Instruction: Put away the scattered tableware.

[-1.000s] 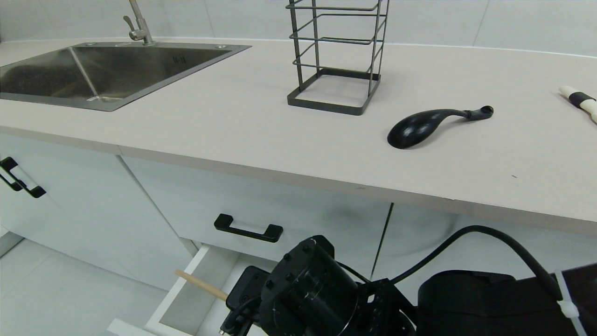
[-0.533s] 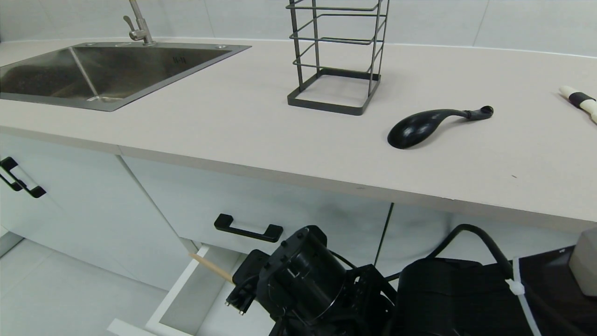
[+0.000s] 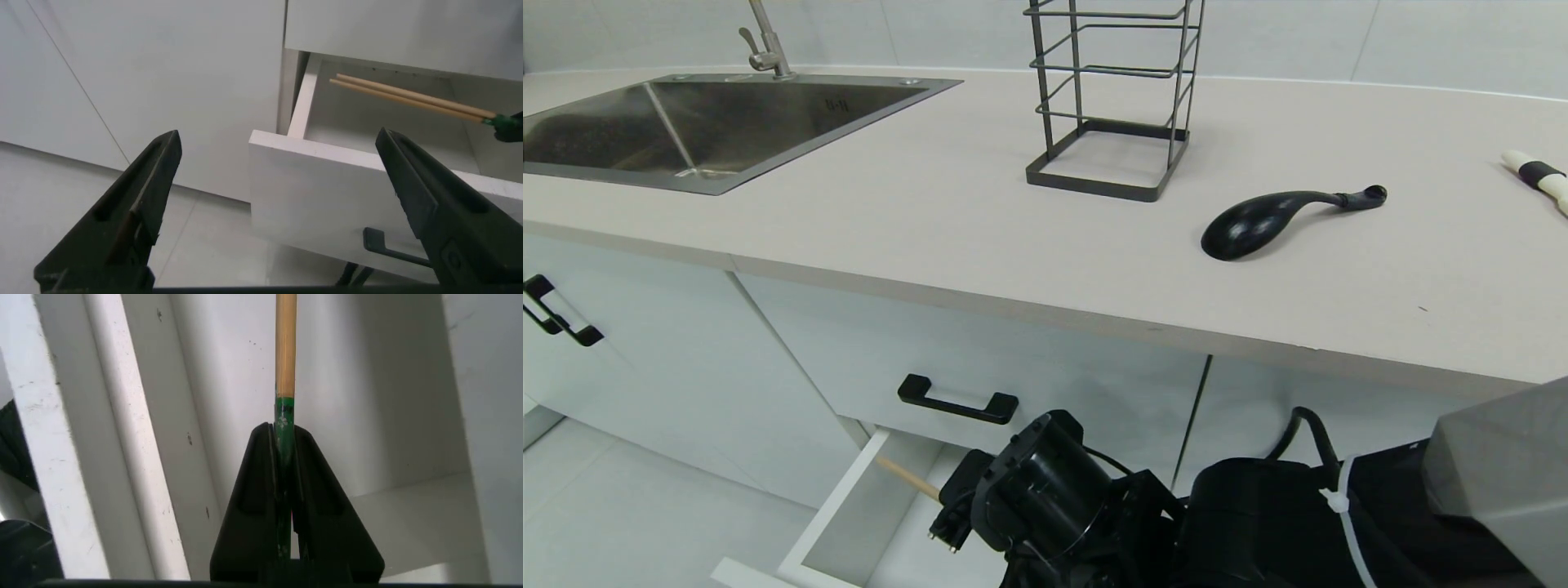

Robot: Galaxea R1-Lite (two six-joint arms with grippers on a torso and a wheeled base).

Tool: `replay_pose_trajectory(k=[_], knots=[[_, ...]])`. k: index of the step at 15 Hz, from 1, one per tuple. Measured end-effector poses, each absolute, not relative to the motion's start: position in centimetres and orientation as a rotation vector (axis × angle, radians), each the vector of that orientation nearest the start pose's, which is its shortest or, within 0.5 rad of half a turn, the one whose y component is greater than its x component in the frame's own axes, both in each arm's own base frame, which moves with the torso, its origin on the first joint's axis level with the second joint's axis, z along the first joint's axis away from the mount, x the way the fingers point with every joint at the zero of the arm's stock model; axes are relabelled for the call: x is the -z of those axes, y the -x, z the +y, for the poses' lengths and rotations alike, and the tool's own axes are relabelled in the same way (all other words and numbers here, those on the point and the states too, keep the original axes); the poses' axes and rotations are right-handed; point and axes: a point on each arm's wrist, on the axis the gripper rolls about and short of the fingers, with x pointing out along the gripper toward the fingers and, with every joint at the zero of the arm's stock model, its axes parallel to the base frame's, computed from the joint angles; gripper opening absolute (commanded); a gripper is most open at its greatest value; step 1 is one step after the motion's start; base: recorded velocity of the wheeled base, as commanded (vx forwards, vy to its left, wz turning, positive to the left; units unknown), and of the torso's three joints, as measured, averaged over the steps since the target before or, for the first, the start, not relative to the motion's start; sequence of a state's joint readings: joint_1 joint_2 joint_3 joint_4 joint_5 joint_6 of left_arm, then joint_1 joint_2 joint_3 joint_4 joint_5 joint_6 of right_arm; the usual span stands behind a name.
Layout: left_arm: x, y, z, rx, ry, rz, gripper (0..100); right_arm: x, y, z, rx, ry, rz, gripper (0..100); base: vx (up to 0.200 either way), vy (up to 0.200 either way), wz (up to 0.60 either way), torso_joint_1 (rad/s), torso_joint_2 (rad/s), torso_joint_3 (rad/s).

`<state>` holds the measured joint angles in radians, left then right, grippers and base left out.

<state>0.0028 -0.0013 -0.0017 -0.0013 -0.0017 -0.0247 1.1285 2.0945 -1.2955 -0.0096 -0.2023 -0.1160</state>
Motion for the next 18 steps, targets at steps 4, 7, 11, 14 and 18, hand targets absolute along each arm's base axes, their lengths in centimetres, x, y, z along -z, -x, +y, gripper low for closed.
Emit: replay_pose_trajectory(k=[4, 7, 11, 14, 18], knots=[[-7.6, 2.3, 0.0, -0.001, 0.024, -0.004, 100, -10.5, -17.8, 36.5, -0.916, 0.617, 0.605, 0, 0.000, 0.000, 0.00, 0.000, 0.00, 0.000], [-7.6, 2.3, 0.0, -0.001, 0.024, -0.004, 100, -9.7, -18.0, 37.1, -0.916, 0.624, 0.614, 0, 0.000, 0.000, 0.00, 0.000, 0.00, 0.000], [-7.6, 2.3, 0.0, -0.001, 0.024, -0.004, 100, -9.0, -18.4, 37.9, -0.915, 0.628, 0.620, 0, 0.000, 0.000, 0.00, 0.000, 0.00, 0.000], [-7.6, 2.3, 0.0, -0.001, 0.024, -0.004, 100, -8.4, -18.7, 38.3, -0.911, 0.632, 0.625, 0, 0.000, 0.000, 0.00, 0.000, 0.00, 0.000], [-7.6, 2.3, 0.0, -0.001, 0.024, -0.004, 100, -7.5, -18.9, 38.5, -0.908, 0.642, 0.640, 0, 0.000, 0.000, 0.00, 0.000, 0.00, 0.000]])
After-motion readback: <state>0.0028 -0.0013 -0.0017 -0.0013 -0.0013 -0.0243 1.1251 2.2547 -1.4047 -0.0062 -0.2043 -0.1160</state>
